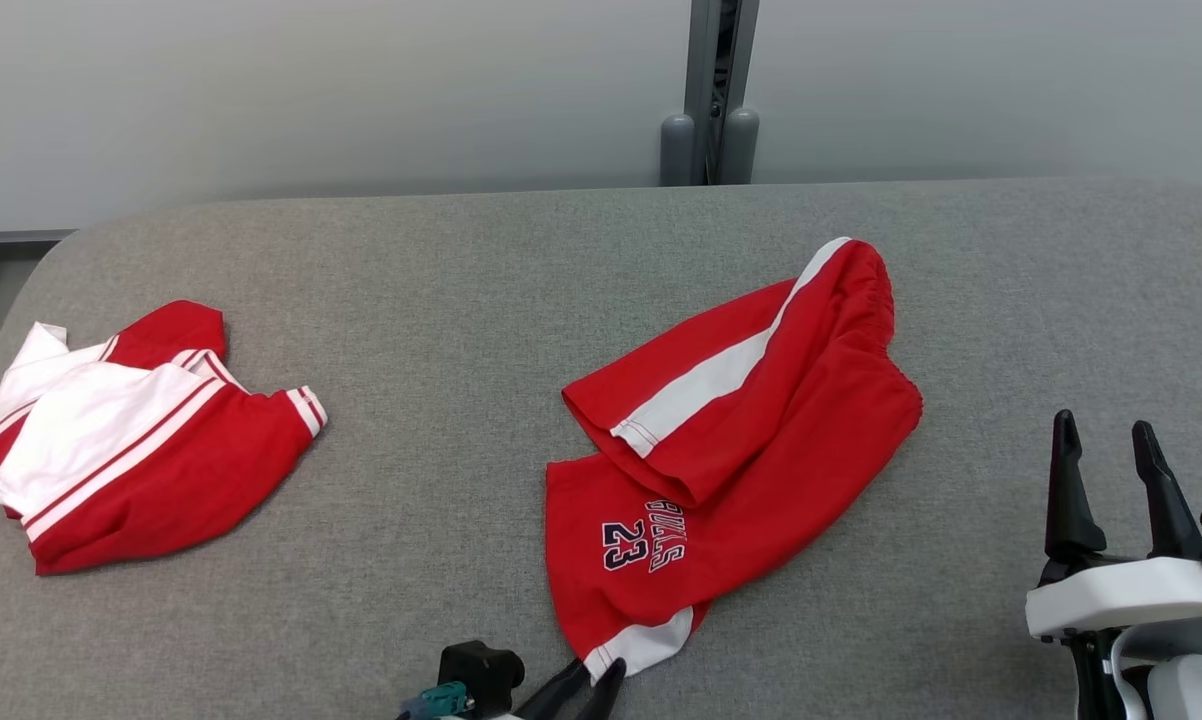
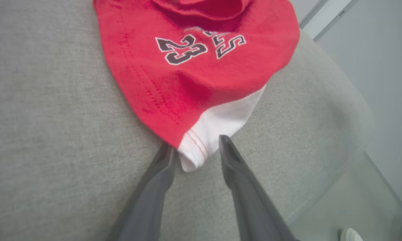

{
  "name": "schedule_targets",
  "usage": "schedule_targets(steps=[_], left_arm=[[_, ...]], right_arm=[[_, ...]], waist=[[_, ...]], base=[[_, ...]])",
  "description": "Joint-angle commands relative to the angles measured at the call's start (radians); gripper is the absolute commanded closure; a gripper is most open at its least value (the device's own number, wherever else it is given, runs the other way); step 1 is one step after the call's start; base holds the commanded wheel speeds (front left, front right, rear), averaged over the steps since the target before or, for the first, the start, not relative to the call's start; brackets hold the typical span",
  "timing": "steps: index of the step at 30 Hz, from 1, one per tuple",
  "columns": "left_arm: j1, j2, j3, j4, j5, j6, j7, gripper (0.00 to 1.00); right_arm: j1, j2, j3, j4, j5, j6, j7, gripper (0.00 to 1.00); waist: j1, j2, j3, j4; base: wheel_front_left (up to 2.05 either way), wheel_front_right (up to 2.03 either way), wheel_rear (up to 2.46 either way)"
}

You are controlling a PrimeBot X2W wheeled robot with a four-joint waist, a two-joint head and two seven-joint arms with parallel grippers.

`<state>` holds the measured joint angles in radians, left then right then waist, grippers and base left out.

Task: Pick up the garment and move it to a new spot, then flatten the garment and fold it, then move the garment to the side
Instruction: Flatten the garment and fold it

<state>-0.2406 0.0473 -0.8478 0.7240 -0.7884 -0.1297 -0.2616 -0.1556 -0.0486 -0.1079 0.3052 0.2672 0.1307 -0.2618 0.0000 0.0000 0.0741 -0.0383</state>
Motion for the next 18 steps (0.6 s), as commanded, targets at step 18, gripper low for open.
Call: schedule_targets(steps=[18], left_arm=[[0.085,0.006,0.343,-0.239,0.198,0.037,-0.004,1.00]], right_arm=[[0.014,-0.004,0.012,0.067,-0.002,0.000,-0.005,0.00]], waist=[[0.0000,0.0000,-0.058,0.046]], base=[[0.00,0.00,0.00]])
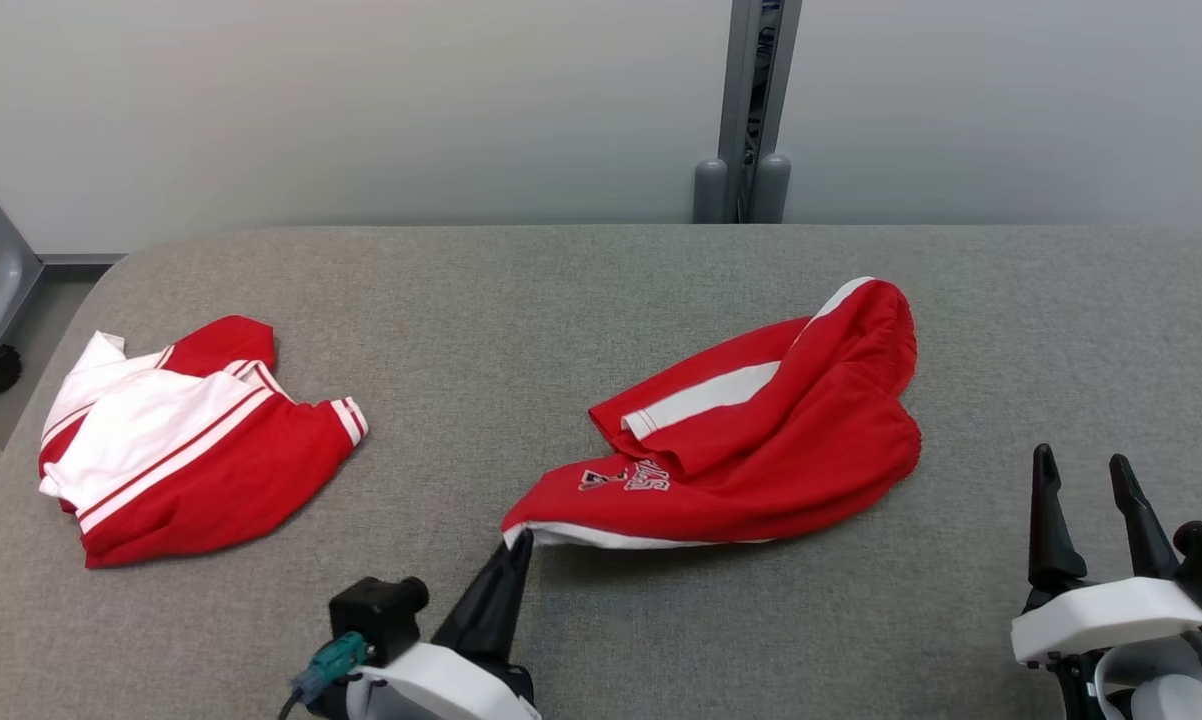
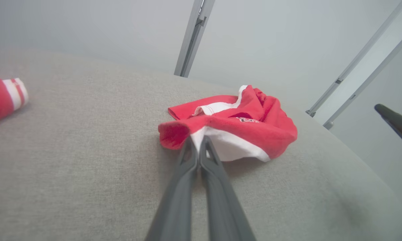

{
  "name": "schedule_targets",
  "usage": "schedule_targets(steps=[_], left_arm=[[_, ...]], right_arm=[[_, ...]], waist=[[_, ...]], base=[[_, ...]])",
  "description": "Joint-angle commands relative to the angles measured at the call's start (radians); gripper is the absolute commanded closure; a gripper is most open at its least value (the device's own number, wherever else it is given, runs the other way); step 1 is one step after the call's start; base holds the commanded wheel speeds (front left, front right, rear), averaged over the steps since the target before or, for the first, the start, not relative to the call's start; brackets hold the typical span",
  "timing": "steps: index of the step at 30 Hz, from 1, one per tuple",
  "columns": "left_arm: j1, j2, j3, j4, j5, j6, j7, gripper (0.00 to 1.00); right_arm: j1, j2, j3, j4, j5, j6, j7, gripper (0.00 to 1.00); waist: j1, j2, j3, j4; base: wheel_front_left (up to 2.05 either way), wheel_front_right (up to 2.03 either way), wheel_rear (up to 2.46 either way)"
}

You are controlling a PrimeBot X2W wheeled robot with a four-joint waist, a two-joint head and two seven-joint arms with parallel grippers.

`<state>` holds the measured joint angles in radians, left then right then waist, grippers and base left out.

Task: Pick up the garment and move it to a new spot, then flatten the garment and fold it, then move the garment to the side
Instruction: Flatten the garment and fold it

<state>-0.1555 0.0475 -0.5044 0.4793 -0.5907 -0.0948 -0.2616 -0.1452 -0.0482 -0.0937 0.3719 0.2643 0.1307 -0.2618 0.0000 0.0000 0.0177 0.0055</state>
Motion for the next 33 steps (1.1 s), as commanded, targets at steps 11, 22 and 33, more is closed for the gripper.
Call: schedule_targets(steps=[11,22,33], left_arm=[[0.104,0.005,0.202,-0.301,0.186,0.029,-0.004,1.00],[0.107,0.005,0.179,-0.288,0.185,0.030,-0.004,1.00],[0.075,0.005,0.162,-0.283,0.179,0.024,-0.005,1.00]], right_arm=[[-0.011,-0.005,0.073,0.084,0.007,0.000,-0.005,0.00],[-0.073,-0.078,0.231,0.250,-0.043,0.000,-0.005,0.00],[-0.219,-0.132,0.465,0.458,-0.081,0.000,-0.005,0.00]], waist=[[0.0000,0.0000,-0.004,0.024],[0.0000,0.0000,0.024,0.053],[0.0000,0.0000,0.067,0.105]], base=[[0.00,0.00,0.00],[0.00,0.00,0.00],[0.00,0.00,0.00]])
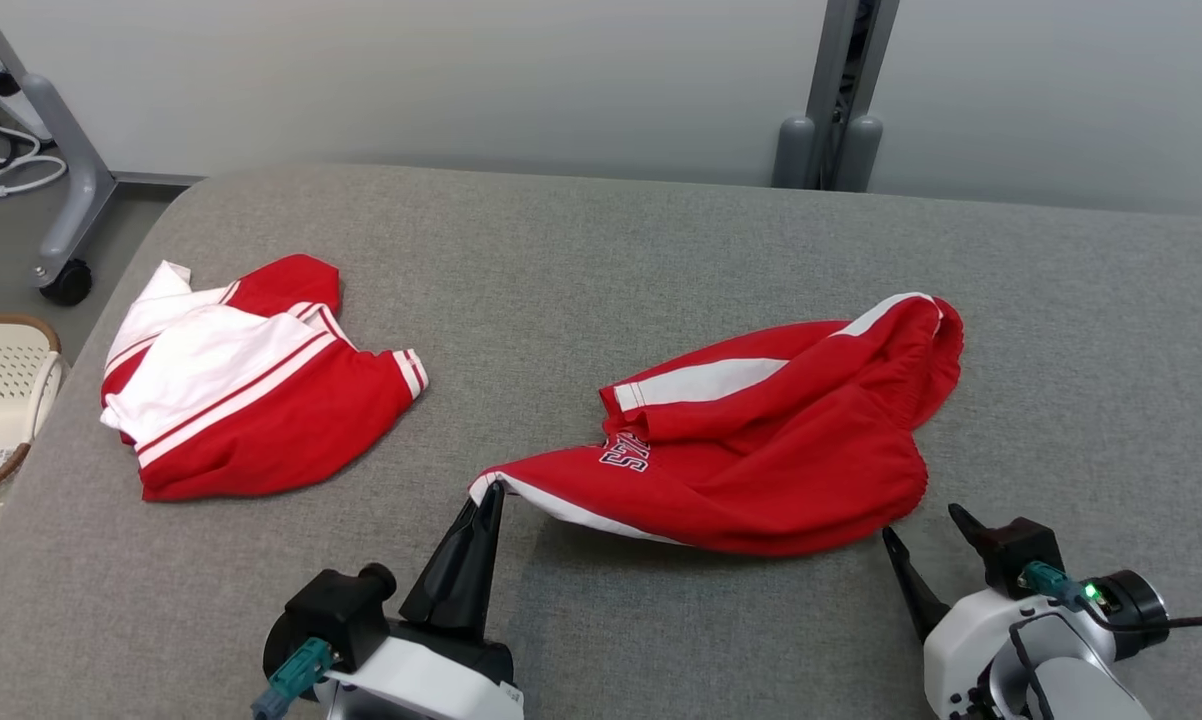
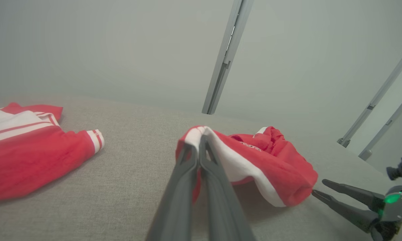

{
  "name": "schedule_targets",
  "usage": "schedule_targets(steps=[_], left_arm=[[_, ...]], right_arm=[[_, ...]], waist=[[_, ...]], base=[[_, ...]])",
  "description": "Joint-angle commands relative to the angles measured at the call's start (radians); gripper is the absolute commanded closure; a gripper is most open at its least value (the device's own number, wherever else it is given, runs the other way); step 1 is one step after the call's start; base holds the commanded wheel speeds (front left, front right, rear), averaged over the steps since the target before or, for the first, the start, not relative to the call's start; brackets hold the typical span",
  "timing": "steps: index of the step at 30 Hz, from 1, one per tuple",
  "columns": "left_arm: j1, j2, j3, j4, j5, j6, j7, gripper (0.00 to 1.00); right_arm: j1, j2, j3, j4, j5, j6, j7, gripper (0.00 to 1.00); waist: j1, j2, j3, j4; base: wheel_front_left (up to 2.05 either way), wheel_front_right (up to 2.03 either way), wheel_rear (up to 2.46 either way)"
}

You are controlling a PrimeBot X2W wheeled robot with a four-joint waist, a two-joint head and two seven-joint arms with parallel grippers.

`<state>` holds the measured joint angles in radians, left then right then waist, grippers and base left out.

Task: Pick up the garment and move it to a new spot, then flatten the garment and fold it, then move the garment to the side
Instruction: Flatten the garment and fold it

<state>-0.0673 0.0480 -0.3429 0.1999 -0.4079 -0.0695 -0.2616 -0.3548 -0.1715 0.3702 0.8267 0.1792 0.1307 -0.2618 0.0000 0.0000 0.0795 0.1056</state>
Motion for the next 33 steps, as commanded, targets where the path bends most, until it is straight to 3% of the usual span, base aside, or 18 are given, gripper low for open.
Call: schedule_targets(steps=[1,9,11,19,24,33], left_arm=[[-0.015,0.004,-0.001,-0.004,-0.005,0.000,-0.005,1.00],[-0.032,0.004,-0.013,-0.007,-0.012,0.006,-0.005,1.00],[-0.037,0.005,-0.015,-0.006,-0.013,0.007,-0.005,1.00],[-0.033,0.005,-0.003,-0.001,-0.016,0.018,-0.005,1.00],[-0.018,0.004,0.014,-0.001,-0.013,0.030,-0.005,1.00],[0.000,0.005,0.017,0.014,0.006,0.054,-0.005,1.00]], right_arm=[[-0.019,-0.010,0.016,0.014,0.010,0.000,-0.005,0.00],[-0.079,-0.005,0.073,0.058,0.056,0.000,-0.005,0.00],[-0.089,-0.007,0.087,0.058,0.074,0.000,-0.005,1.00],[-0.083,-0.032,0.130,0.026,0.171,0.000,-0.005,1.00],[-0.070,-0.074,0.228,-0.003,0.258,0.000,0.002,1.00],[-0.093,-0.250,0.461,-0.187,0.535,0.000,0.192,1.00]], waist=[[0.0000,0.0000,0.009,0.008],[0.0000,0.0000,0.039,0.030],[0.0000,0.0000,0.045,0.034],[0.0000,0.0000,0.032,0.023],[0.0000,0.0000,0.006,-0.004],[0.0000,0.0000,-0.031,-0.051]], base=[[0.00,0.00,0.00],[0.00,0.00,0.00],[0.00,0.00,0.00],[0.00,0.00,0.00],[0.00,0.00,0.00],[0.00,0.00,0.00]])
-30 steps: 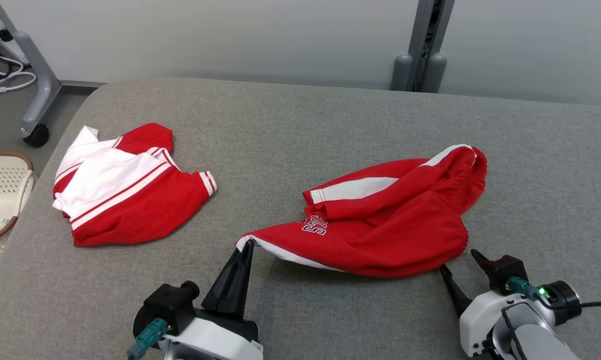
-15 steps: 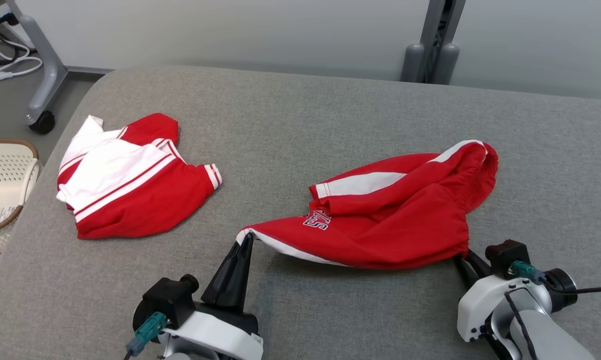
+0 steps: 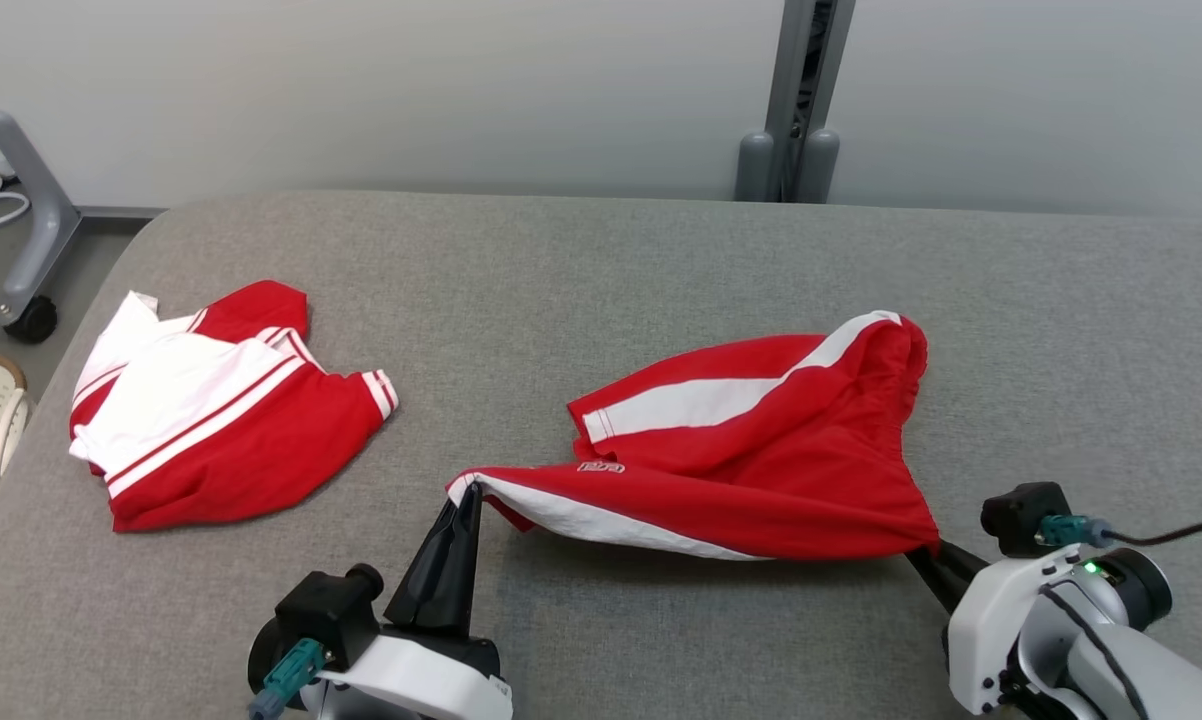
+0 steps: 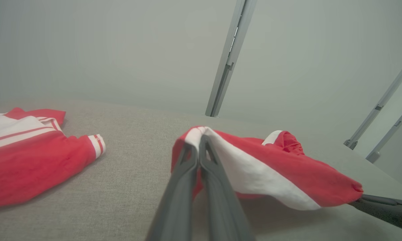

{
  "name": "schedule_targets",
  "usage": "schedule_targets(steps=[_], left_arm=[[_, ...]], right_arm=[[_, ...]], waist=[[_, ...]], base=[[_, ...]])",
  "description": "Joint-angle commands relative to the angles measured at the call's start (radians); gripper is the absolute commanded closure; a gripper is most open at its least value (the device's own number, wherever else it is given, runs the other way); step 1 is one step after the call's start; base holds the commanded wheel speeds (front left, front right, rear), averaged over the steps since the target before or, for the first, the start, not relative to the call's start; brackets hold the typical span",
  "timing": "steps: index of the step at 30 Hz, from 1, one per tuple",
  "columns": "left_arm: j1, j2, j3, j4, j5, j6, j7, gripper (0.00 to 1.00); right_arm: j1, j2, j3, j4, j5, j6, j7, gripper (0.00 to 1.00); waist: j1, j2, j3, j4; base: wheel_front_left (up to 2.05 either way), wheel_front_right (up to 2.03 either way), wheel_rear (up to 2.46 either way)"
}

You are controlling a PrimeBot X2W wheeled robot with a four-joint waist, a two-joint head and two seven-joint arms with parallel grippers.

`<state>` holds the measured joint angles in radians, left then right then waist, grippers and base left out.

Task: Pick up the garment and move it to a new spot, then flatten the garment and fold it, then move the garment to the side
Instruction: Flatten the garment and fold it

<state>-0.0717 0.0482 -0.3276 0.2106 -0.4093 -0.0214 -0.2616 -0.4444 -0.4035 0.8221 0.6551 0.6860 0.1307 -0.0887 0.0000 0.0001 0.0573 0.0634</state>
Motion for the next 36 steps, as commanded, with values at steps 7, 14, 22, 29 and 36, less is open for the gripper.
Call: schedule_targets(steps=[7,14,22,29,36], left_arm=[[0.022,0.004,-0.012,0.019,0.016,0.016,-0.005,1.00],[0.030,0.004,-0.018,0.020,0.020,0.017,-0.005,1.00],[0.034,0.004,-0.018,0.002,0.022,0.007,-0.005,1.00],[0.026,0.004,-0.026,-0.007,0.029,0.007,-0.005,1.00],[-0.021,0.004,-0.079,0.083,0.026,0.021,-0.004,1.00]], right_arm=[[0.020,-0.132,0.023,-0.172,0.278,0.000,0.204,1.00],[0.033,-0.210,-0.020,-0.280,0.412,0.000,0.292,1.00],[0.040,-0.236,-0.045,-0.324,0.411,0.000,0.304,1.00],[-0.034,-0.212,-0.060,-0.309,0.365,0.000,0.313,1.00],[-0.180,-0.144,-0.025,-0.205,0.282,0.000,0.302,1.00]], waist=[[0.0000,-0.0001,-0.034,-0.024],[0.0000,-0.0001,-0.047,-0.031],[0.0000,-0.0001,-0.045,-0.026],[0.0000,-0.0001,-0.024,-0.006],[0.0000,-0.0001,0.024,0.045]], base=[[0.00,0.00,0.00],[0.00,0.00,0.00],[0.00,0.00,0.00],[0.00,0.00,0.00],[0.00,0.00,0.00]])
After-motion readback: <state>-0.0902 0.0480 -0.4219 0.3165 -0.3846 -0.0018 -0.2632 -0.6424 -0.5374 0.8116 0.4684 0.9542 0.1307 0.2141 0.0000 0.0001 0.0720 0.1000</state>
